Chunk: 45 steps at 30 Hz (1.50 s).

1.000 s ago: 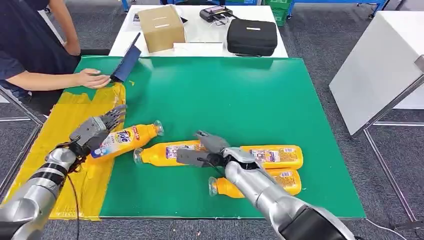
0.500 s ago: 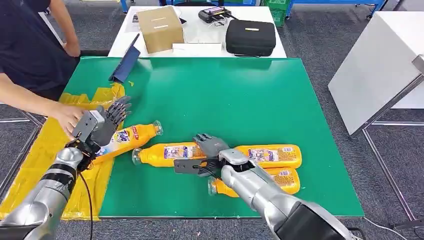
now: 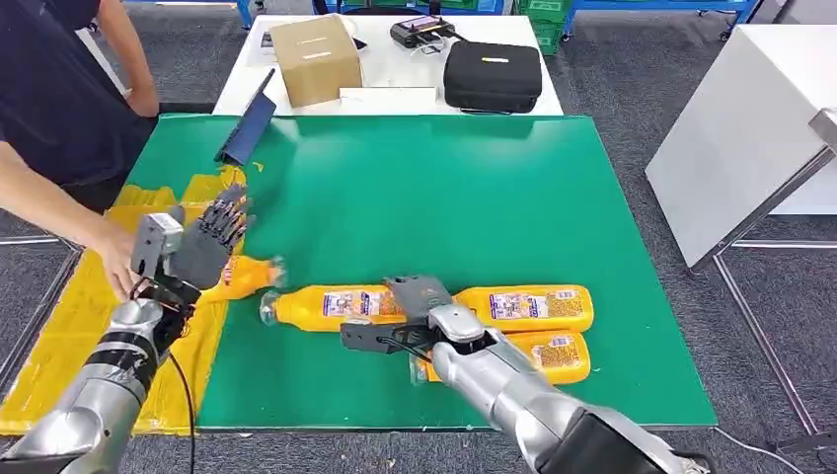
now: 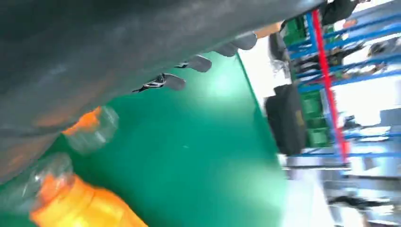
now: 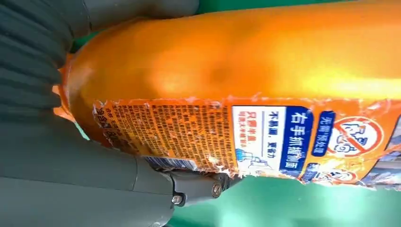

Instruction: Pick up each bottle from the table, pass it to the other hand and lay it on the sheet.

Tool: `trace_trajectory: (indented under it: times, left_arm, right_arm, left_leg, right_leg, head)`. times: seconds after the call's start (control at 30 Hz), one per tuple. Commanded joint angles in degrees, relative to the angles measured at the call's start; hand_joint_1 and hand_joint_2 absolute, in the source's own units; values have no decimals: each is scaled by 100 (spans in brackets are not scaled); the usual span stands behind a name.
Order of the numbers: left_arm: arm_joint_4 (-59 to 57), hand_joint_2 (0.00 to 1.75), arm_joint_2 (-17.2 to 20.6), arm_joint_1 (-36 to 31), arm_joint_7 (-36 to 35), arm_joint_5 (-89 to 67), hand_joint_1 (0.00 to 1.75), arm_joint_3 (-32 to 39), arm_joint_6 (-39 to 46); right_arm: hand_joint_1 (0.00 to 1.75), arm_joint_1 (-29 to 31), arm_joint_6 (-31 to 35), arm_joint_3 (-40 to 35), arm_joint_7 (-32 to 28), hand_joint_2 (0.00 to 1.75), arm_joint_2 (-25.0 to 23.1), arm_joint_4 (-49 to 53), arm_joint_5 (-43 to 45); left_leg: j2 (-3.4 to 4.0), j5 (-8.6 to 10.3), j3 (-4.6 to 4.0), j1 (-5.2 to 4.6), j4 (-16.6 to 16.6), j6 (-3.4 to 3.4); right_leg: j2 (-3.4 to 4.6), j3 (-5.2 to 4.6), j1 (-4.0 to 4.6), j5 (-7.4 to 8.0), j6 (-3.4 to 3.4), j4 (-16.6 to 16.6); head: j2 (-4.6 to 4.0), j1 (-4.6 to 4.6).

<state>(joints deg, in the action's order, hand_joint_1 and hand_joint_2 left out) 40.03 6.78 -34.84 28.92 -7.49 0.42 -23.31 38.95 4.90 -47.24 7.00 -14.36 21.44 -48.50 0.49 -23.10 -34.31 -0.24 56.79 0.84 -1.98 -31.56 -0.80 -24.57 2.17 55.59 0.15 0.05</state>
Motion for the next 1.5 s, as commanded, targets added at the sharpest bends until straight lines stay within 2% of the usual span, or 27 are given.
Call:
trace_trajectory:
  times: [0.03, 0.13, 0.17, 0.23, 0.27, 0.3, 0.53, 0.57, 0.63, 0.77, 1.03, 1.17, 1.5]
  left_arm:
    - [1074, 0, -406, 498, -301, 794, 0, 771, -162]
    - [1674, 0, -403, 920, -376, 1094, 0, 927, -122]
    - [1917, 0, -438, 1102, -474, 1272, 0, 1027, -146]
    - [2151, 0, -459, 1307, -476, 1282, 0, 1054, -63]
    - [2204, 175, -512, 1373, -624, 1479, 0, 1124, -128]
    - [2273, 175, -514, 1434, -636, 1494, 0, 1114, -82]
    - [2250, 175, -509, 1411, -641, 1497, 0, 1107, -63]
    - [2269, 175, -525, 1438, -650, 1569, 0, 1122, -45]
    - [2434, 175, -569, 1581, -711, 1682, 0, 1129, -46]
    - [2847, 175, -667, 1915, -748, 1609, 0, 976, 24]
    - [3922, 175, -822, 2557, -579, 1027, 0, -129, -67]
    - [3983, 175, -810, 2601, -570, 1007, 0, -173, -56]
    - [4195, 175, -700, 2928, -157, 651, 0, -606, -57]
  right_arm:
    - [175, -419, 875, 823, -460, 175, 94, -126, 151]
    - [175, -573, 1521, 1550, -1330, 175, 104, 399, 635]
    - [175, -794, 1640, 2104, -1974, 175, 87, 1004, 1199]
    - [175, -1024, 1493, 2448, -2289, 175, 127, 1785, 1586]
    - [175, -1254, 1325, 2711, -2485, 175, 104, 2418, 1973]
    - [175, -1403, 1192, 2745, -2445, 175, 138, 2866, 2069]
    - [175, -1462, 1162, 2774, -2466, 175, 111, 2916, 2142]
    - [175, -1540, 1168, 2852, -2774, 175, 70, 3123, 2364]
    - [175, -1813, 1176, 2780, -2877, 175, 64, 3816, 2465]
    - [175, -2086, 956, 2308, -2557, 175, 132, 4443, 2339]
    - [175, -2116, 570, 1525, -2367, 175, 85, 4188, 2022]
    - [175, -2145, 557, 1446, -2332, 175, 91, 4267, 1966]
    - [175, -2238, 144, 667, -2136, 175, 97, 4390, 1762]
  left_leg:
    - [-21, -3, 3, 13, -2, -6]
    - [-7, -7, 6, 13, -2, -8]
    - [2, -4, 2, 5, -2, -5]
    - [3, -3, -7, 3, -1, -4]
    - [6, -7, -11, 7, 1, -7]
    - [4, -8, -22, 4, 5, -7]
    - [-17, -6, -47, 6, 6, -4]
    - [-14, -5, -51, 5, 5, -4]
    - [-14, -4, -54, 3, 4, -5]
    - [-15, -13, -48, 6, 7, -8]
    - [-14, -8, -59, 5, 5, -5]
    - [-14, -12, -58, 6, 7, -7]
    - [-15, -16, -49, 10, 3, -9]
  right_leg:
    - [-1, 17, 11, -4, -6, -16]
    - [18, 18, 11, -4, -9, -15]
    - [17, 9, 5, 0, -5, -8]
    - [15, -1, 2, 0, -4, -4]
    - [24, -3, 6, -2, -7, -4]
    - [23, -14, 4, -5, -8, 3]
    - [4, -31, 5, -7, -4, 0]
    - [5, -35, 5, -5, -3, 0]
    - [5, -38, 2, -5, -4, 1]
    - [12, -30, 6, -12, -8, 1]
    - [7, -45, 5, -7, -4, -1]
    - [11, -41, 5, -10, -6, 0]
    - [12, -31, 9, -13, -9, -5]
  head:
    - [0, 2]
    - [0, 2]
    - [0, 2]
    - [0, 4]
    - [0, 2]
    - [0, 4]
    - [0, 2]
    - [0, 4]
    - [0, 4]
    - [0, 0]
    - [0, 0]
    - [0, 2]
    - [0, 2]
